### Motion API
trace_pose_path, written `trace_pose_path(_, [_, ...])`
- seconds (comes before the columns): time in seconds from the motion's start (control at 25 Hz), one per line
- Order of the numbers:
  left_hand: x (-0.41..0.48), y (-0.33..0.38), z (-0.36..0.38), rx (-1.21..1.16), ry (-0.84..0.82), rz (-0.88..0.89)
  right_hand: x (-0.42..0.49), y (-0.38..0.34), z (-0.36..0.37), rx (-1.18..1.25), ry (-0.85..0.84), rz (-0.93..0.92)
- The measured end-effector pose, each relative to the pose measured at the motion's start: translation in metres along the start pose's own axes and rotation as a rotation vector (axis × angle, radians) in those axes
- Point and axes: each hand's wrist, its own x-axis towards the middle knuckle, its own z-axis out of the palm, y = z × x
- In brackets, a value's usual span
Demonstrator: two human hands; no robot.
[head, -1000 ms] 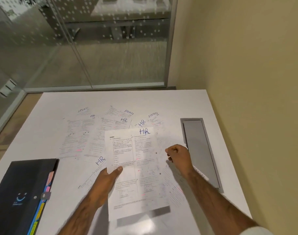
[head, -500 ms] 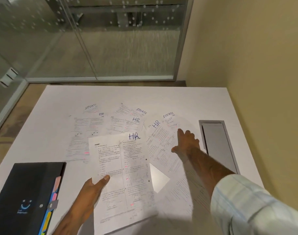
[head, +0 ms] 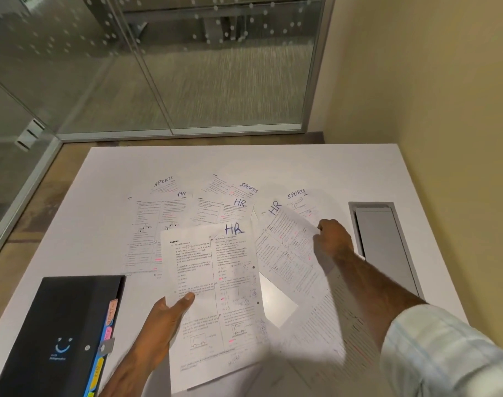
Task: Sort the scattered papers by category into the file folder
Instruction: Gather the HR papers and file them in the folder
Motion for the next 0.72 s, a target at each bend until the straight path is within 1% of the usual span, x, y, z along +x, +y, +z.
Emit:
trace_pose_path(0.12, [-0.001,-0.001,0.003,-0.002,0.016,0.007,-0.006,-0.008,-0.032,0.149,0.172,-0.02])
trace_pose_path(0.24, [-0.003,0.001,0.009,-0.01,0.016,0.033,-0.031,-0.022,-0.083,0.24,0.445,-0.125])
trace_pose_path(0.32, [-0.004,0.005,0.015,0.0,-0.001,0.062,-0.055,-0.029,-0.124,0.42,0.614,-0.103])
trace_pose_path(0.4, [-0.005,0.01,0.025,0.015,-0.008,0.088,-0.079,-0.026,-0.158,0.692,0.709,-0.038])
trace_pose_path(0.44, [-0.006,0.013,0.031,0.018,-0.011,0.096,-0.091,-0.023,-0.17,0.82,0.715,-0.017])
trace_pose_path(0.48, [-0.006,0.016,0.037,0.024,-0.016,0.098,-0.103,-0.02,-0.176,0.933,0.684,0.006])
trace_pose_path(0.56, [-0.01,0.021,0.053,0.033,-0.037,0.101,-0.132,-0.015,-0.17,1.078,0.539,0.072])
trace_pose_path(0.64, [-0.016,0.026,0.068,0.028,-0.079,0.113,-0.157,-0.012,-0.148,1.073,0.389,0.129])
trace_pose_path(0.72, [-0.024,0.029,0.081,0.008,-0.114,0.122,-0.179,-0.011,-0.124,1.058,0.305,0.158])
